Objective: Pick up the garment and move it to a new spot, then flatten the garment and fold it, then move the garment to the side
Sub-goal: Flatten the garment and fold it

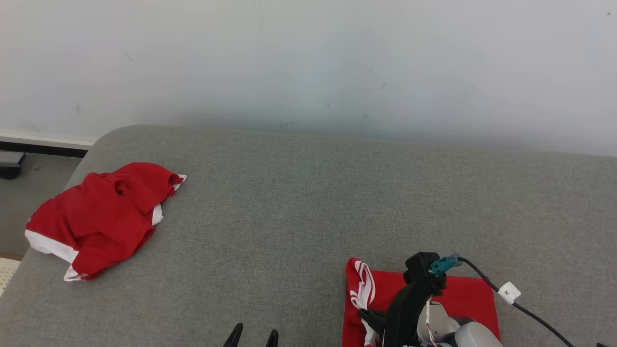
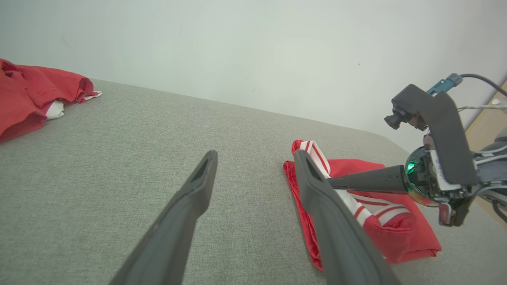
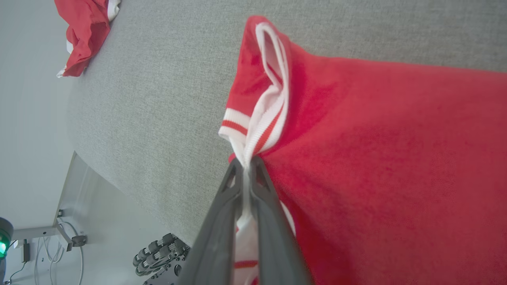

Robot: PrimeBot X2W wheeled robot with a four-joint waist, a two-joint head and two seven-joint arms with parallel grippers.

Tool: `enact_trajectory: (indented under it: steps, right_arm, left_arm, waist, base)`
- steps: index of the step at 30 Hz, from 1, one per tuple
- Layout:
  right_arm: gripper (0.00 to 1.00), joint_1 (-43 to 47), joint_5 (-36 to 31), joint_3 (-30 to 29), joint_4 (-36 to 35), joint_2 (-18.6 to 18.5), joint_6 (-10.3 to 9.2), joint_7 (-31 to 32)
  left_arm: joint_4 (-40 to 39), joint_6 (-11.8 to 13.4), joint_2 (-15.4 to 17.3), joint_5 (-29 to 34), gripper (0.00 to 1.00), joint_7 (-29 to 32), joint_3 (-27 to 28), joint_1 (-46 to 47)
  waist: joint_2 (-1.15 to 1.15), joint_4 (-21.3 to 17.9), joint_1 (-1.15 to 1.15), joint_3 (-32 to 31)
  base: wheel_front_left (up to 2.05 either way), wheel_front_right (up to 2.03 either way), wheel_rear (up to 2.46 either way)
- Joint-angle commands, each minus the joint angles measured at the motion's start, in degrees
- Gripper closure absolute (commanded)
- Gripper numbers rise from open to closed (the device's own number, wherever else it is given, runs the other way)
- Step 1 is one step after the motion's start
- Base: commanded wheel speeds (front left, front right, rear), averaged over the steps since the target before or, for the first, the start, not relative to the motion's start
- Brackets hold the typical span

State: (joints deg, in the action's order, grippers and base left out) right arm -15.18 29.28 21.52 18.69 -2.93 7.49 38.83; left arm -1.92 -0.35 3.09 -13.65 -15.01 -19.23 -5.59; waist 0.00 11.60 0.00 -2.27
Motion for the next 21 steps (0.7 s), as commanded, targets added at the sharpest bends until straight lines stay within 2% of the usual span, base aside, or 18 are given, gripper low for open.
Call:
enact_trajectory:
  steps: [1,9,13,21]
  right_arm:
    - [0.0,-0.85,1.02,0.11,0.56,0.04,0.0,-0.76]
    - [0.0,-2.43,2.43,-1.94,-0.77,0.02,0.0,-3.91]
    - [0.0,-1.61,-0.24,-7.28,-3.9,0.02,0.0,-5.29]
    - [0.0,6.63,-9.5,-18.13,-16.47,0.05,0.0,-1.79]
  left_arm:
    - [0.11,0.19,-0.08,0.52,0.0,-0.23,0.19,-0.2]
    - [-0.18,0.4,-0.11,0.7,0.0,-0.22,0.81,-0.56]
    - [-0.61,0.73,-0.12,0.77,0.0,-0.22,1.28,-0.87]
    - [-1.82,1.01,-0.15,0.95,0.0,-0.23,2.18,-1.44]
  waist:
    - [0.0,-0.05,0.0,0.04]
    - [0.0,-1.01,0.0,-0.11]
    - [0.0,-2.35,0.0,-0.42]
    - [0.0,-5.99,0.0,-0.17]
  base:
    - [0.0,0.0,0.0]
    - [0.0,0.0,0.0]
    - [0.0,0.0,0.0]
    - [0.0,0.0,0.0]
